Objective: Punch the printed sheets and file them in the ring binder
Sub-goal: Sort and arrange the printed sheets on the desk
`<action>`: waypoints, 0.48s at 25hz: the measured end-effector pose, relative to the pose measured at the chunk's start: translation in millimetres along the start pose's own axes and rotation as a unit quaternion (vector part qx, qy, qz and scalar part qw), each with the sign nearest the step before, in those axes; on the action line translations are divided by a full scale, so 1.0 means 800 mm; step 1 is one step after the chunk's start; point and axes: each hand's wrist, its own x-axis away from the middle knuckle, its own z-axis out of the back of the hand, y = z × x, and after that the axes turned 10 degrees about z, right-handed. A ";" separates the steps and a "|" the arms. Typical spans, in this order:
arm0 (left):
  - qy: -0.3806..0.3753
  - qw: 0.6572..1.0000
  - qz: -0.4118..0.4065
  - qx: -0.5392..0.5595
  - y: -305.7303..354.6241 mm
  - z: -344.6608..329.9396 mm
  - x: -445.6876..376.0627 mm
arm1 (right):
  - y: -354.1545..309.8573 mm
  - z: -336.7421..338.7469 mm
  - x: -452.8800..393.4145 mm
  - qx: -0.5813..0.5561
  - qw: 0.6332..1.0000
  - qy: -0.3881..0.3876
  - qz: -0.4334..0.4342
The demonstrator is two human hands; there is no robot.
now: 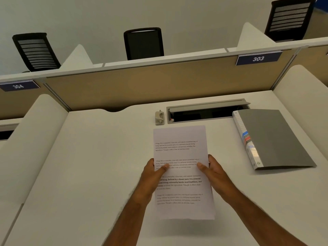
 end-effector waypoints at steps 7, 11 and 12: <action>0.021 0.993 -0.113 0.020 0.039 -0.012 0.009 | -0.034 0.001 -0.007 0.065 0.991 0.029 0.114; 0.030 0.987 -0.156 -0.012 0.060 -0.014 0.009 | -0.046 0.006 -0.016 0.073 0.987 0.043 0.139; 0.032 0.988 -0.154 -0.013 0.059 -0.014 0.008 | -0.043 0.007 -0.016 0.073 0.987 0.050 0.137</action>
